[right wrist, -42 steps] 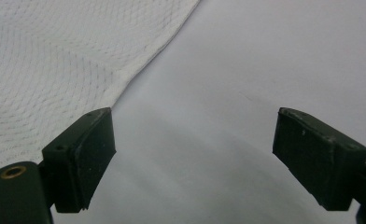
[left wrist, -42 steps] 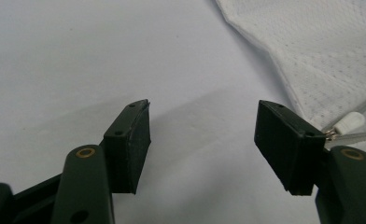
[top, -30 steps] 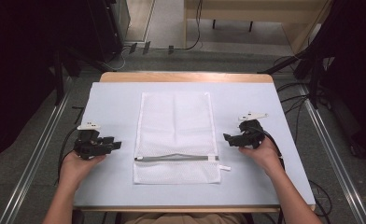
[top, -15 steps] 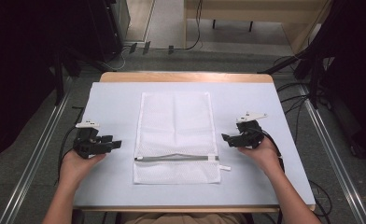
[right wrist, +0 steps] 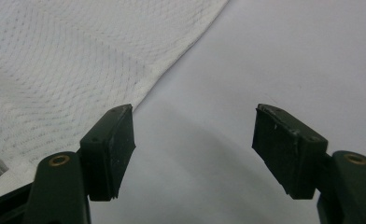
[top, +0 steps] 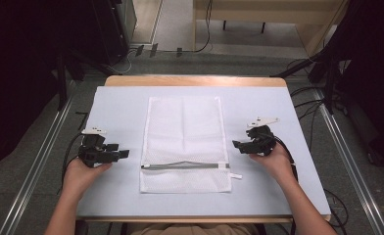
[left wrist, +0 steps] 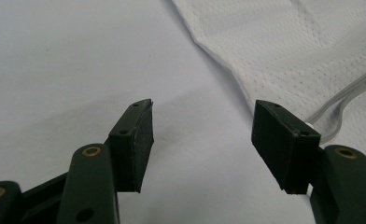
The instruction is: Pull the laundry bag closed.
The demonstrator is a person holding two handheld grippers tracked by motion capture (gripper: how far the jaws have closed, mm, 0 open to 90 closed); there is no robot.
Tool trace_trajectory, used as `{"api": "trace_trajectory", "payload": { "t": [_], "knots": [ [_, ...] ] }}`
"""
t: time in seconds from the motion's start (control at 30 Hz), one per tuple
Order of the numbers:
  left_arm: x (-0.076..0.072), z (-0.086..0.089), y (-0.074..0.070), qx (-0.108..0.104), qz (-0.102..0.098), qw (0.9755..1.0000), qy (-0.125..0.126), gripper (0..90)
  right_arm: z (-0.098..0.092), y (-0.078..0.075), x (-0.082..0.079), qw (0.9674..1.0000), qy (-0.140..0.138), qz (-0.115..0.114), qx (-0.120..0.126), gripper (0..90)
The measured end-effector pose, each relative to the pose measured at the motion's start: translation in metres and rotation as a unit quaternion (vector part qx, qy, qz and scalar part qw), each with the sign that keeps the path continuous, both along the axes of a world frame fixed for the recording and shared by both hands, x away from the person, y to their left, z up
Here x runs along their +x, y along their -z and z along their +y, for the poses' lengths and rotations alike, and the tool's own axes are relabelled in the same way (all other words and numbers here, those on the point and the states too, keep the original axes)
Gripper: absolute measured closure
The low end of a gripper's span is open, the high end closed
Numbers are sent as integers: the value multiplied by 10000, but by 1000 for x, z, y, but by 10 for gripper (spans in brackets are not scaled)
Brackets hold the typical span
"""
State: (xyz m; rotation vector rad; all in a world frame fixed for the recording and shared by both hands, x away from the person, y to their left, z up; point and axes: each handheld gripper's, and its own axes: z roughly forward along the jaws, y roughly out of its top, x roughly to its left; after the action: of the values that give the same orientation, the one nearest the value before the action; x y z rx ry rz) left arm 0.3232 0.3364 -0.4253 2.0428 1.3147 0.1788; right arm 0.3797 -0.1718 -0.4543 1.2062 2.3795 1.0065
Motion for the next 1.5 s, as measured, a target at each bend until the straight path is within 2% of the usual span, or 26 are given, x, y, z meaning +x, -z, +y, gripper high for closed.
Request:
{"api": "trace_trajectory", "payload": {
  "t": [0.73,0.83,1.03,1.3,1.43,1.5],
  "knots": [
    [-1,0,-2,-32,-18,10000,-20,367,3,-1,-1,9999,-40,124,11,343],
    [-3,0,-4,-111,25,9999,-14,370,5,-2,-3,9999,-61,133,22,348],
    [-6,-4,-7,-171,35,9998,46,373,15,-7,-10,9996,-226,141,67,362],
    [-8,-6,-9,-129,22,9998,121,373,30,-13,-20,9988,-478,81,107,374],
    [-9,-6,-7,-234,-7,9995,191,381,37,-15,-24,9984,-549,88,133,384],
    [-8,-6,-6,-244,58,9995,180,390,40,-16,-26,9981,-600,87,147,388]
  ]
}}
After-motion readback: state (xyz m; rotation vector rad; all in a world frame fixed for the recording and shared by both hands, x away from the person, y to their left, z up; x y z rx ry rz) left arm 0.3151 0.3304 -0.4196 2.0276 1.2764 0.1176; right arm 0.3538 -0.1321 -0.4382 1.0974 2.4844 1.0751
